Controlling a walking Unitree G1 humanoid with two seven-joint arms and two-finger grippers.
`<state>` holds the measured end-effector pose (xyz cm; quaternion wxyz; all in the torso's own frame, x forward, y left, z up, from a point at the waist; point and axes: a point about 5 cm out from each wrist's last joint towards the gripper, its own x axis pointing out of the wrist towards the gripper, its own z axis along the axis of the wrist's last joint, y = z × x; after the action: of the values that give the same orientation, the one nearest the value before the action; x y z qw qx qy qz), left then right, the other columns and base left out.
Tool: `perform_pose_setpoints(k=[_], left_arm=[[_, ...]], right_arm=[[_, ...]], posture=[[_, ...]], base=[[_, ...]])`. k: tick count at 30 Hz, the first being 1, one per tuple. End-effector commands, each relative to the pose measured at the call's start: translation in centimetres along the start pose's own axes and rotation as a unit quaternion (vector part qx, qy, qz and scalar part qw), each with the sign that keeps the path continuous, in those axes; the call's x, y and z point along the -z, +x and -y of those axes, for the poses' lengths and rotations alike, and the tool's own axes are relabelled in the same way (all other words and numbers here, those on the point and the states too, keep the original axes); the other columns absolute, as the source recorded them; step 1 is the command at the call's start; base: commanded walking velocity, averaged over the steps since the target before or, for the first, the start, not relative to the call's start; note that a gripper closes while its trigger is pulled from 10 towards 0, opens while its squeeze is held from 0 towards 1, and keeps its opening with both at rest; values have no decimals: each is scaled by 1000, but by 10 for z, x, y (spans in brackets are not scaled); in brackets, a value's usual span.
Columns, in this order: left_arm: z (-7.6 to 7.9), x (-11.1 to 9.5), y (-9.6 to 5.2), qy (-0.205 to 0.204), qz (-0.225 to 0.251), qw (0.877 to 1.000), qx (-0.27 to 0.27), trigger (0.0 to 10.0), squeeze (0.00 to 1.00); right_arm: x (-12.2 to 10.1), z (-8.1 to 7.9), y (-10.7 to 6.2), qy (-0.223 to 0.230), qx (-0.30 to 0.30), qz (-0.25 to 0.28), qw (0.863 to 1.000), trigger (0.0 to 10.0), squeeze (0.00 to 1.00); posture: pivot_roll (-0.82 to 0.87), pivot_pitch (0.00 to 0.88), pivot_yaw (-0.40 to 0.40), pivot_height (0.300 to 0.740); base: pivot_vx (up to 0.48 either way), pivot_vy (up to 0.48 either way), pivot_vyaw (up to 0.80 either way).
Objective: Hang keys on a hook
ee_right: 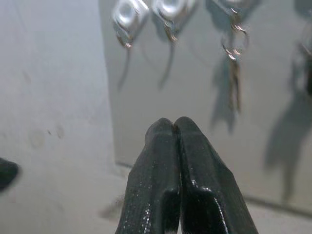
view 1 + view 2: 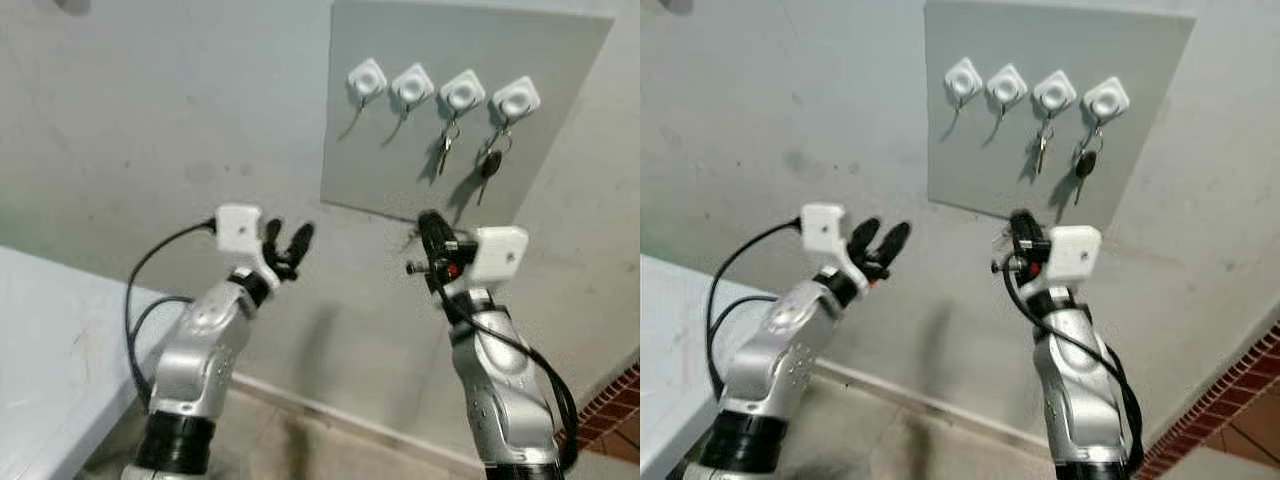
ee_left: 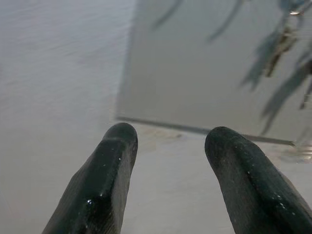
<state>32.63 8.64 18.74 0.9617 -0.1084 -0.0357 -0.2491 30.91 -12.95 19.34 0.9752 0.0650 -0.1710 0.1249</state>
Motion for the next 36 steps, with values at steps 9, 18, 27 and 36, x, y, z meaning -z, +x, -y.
perform_pose_setpoints(k=[9, 18, 27, 36], left_arm=[[11, -16, 2, 21, 19, 999, 42, 10000, 0], [28, -29, 2, 43, 34, 994, 90, 10000, 0], [36, -37, 1, 48, 43, 992, 108, 10000, 0], [38, -42, -1, 50, 47, 991, 113, 10000, 0]], right_arm=[[-12, -3, 28, 13, -52, 27, 998, 10000, 0], [-29, -17, 54, 53, -95, 66, 992, 10000, 0], [-40, -19, 71, 84, -103, 96, 986, 10000, 0], [-47, -16, 83, 125, -91, 115, 981, 10000, 0]], posture=[[-3, 0, -10, 740], [7, 0, -18, 740], [14, 0, -23, 740], [21, 0, -27, 740]], base=[[0, 0, 0], [0, 0, 0], [0, 0, 0], [0, 0, 0]])
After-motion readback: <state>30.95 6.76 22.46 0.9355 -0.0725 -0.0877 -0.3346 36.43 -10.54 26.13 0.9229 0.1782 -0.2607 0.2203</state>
